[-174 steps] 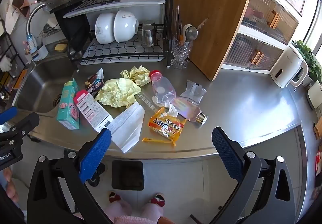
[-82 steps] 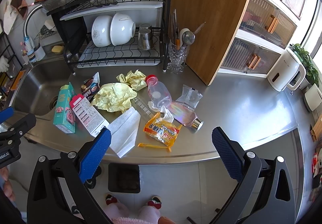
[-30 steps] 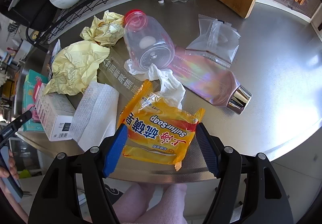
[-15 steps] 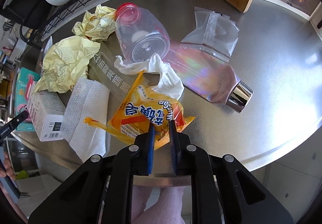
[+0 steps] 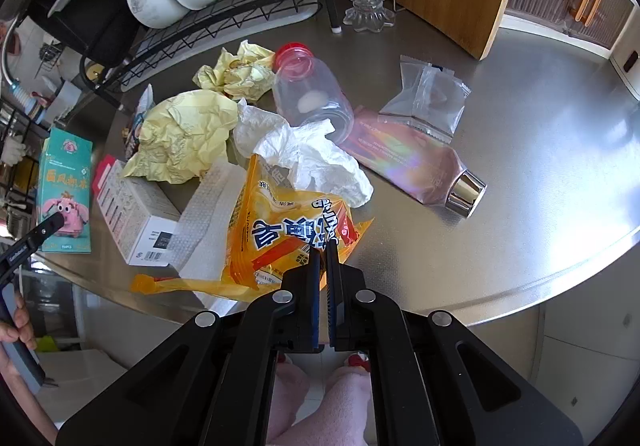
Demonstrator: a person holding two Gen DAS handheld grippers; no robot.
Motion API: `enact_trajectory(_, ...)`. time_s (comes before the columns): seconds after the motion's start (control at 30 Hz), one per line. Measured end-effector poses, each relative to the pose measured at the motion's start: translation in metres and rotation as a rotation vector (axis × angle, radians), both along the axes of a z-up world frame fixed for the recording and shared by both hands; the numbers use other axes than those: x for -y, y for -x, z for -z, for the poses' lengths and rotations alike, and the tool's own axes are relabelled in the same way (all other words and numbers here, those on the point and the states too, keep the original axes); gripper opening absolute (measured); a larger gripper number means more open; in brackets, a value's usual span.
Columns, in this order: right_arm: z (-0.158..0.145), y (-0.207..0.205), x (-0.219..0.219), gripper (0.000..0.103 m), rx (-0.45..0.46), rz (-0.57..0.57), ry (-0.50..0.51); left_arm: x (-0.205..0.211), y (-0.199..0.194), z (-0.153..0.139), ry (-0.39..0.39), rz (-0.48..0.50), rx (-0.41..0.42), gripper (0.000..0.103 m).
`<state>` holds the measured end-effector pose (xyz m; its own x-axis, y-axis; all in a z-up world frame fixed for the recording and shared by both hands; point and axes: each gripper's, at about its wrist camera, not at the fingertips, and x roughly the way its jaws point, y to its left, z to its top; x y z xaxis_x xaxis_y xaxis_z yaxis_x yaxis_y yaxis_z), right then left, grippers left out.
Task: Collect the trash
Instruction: 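Grasp the teal box with the left tool while the right tool grasps the yellow soap wrapper, then carry the teal box and yellow wrapper down over the bin and release both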
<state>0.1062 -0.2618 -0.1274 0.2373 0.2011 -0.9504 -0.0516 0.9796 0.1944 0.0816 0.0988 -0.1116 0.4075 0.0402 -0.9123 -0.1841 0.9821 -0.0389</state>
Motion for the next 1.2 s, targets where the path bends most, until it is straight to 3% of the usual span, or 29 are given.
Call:
enact_trajectory(0.33, -0.055, 0.035, -0.014, 0.004, 0.131, -0.031, -0.028, 0.026, 0.061, -0.058, -0.020, 0.099, 0.147, 0.038)
enact_trajectory(0.4, -0.061, 0.034, -0.012, 0.004, 0.191, 0.016, 0.029, 0.029, 0.071, -0.062, -0.019, 0.109, 0.157, 0.038)
enact_trajectory(0.43, -0.057, 0.027, -0.011, 0.004, 0.205, 0.034, 0.111, 0.030, 0.075, -0.063, -0.020, 0.112, 0.159, 0.038)
enact_trajectory(0.47, -0.042, 0.017, -0.010, 0.004, 0.107, 0.021, 0.117, 0.031, 0.077, -0.064, -0.018, 0.111, 0.161, 0.038)
enact_trajectory(0.5, -0.028, 0.012, -0.007, 0.004, 0.013, 0.013, 0.019, 0.031, 0.080, -0.065, -0.010, 0.110, 0.164, 0.038)
enact_trajectory(0.53, -0.022, 0.012, -0.009, 0.004, -0.007, 0.000, 0.020, 0.031, 0.084, -0.066, -0.005, 0.109, 0.171, 0.038)
enact_trajectory(0.6, -0.017, 0.018, -0.013, 0.004, 0.007, -0.012, 0.097, 0.029, 0.092, -0.068, -0.004, 0.100, 0.183, 0.038)
enact_trajectory(0.8, 0.017, 0.037, -0.028, 0.004, -0.085, -0.068, 0.096, 0.021, 0.107, -0.065, 0.004, 0.071, 0.178, 0.038)
enact_trajectory(1.03, 0.043, 0.088, -0.045, 0.004, -0.155, -0.143, 0.095, 0.023, 0.123, -0.059, 0.018, 0.075, 0.185, 0.038)
enact_trajectory(1.2, 0.064, 0.103, -0.044, 0.004, -0.200, -0.134, 0.091, 0.027, 0.131, -0.047, 0.034, 0.086, 0.163, 0.038)
